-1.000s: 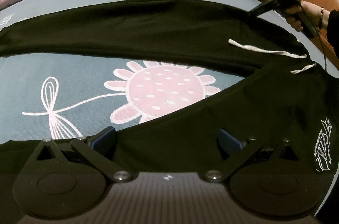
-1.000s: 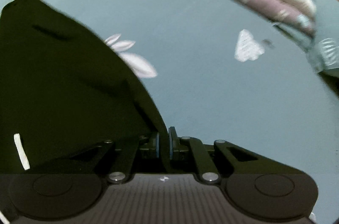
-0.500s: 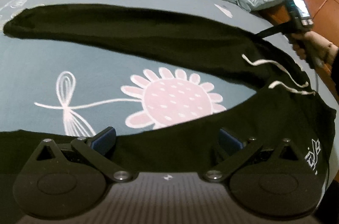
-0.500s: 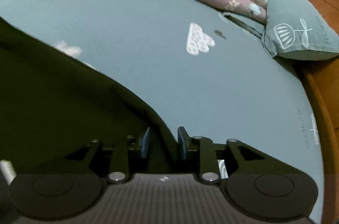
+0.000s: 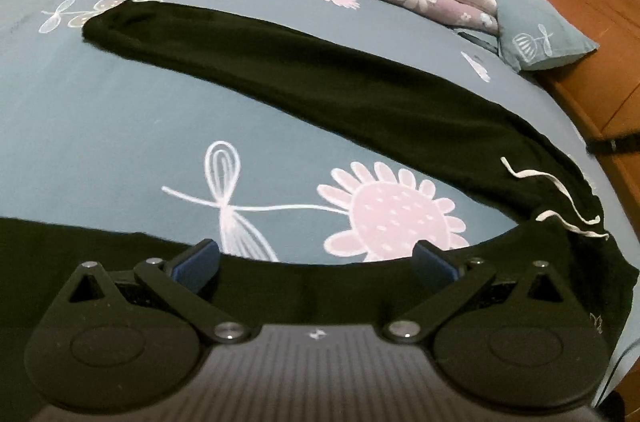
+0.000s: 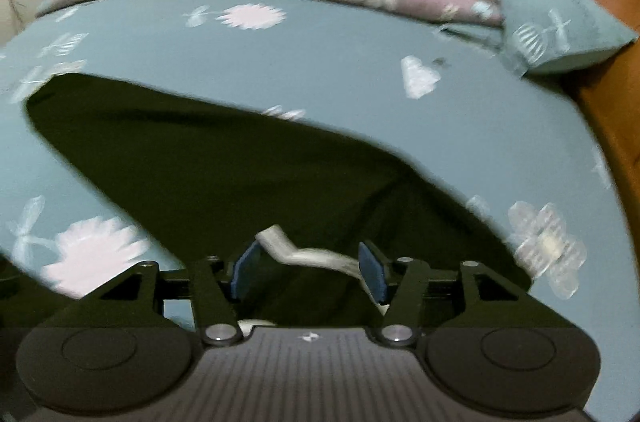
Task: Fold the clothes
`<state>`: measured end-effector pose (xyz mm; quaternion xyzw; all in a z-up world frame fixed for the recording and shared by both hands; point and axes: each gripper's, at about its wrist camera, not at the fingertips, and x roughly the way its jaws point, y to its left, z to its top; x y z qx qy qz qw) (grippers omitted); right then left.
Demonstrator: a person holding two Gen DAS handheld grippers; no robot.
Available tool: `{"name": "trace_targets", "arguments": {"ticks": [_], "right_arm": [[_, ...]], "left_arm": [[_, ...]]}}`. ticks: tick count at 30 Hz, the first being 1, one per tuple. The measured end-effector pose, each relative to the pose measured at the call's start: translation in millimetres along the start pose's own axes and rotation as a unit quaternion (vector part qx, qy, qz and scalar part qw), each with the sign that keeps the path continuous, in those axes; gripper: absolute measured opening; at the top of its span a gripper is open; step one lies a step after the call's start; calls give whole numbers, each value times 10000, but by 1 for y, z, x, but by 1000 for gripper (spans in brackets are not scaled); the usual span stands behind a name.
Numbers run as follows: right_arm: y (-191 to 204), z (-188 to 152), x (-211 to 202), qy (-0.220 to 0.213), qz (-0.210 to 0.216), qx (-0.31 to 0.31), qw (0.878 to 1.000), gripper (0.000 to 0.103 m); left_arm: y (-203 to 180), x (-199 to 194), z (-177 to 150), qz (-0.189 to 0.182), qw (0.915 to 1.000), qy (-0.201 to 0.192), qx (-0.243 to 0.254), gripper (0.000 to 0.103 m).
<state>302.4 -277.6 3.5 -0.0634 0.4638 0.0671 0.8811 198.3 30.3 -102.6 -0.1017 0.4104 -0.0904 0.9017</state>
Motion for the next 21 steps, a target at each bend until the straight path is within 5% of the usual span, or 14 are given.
{"name": "trace_targets", "arguments": {"ticks": [5, 10, 21], "right_arm": [[61, -9, -13, 199, -417, -691, 9965, 61], [82, -24, -36, 125, -470, -567, 9972, 69], [25, -126, -52, 407, -629, 1025, 9919, 69]], "left_arm": [[11, -7, -3, 61, 9999, 87, -97, 102], [21, -13, -6, 121, 9996, 172, -189, 102], [4, -12, -16, -1, 9995, 308, 78, 102]]}}
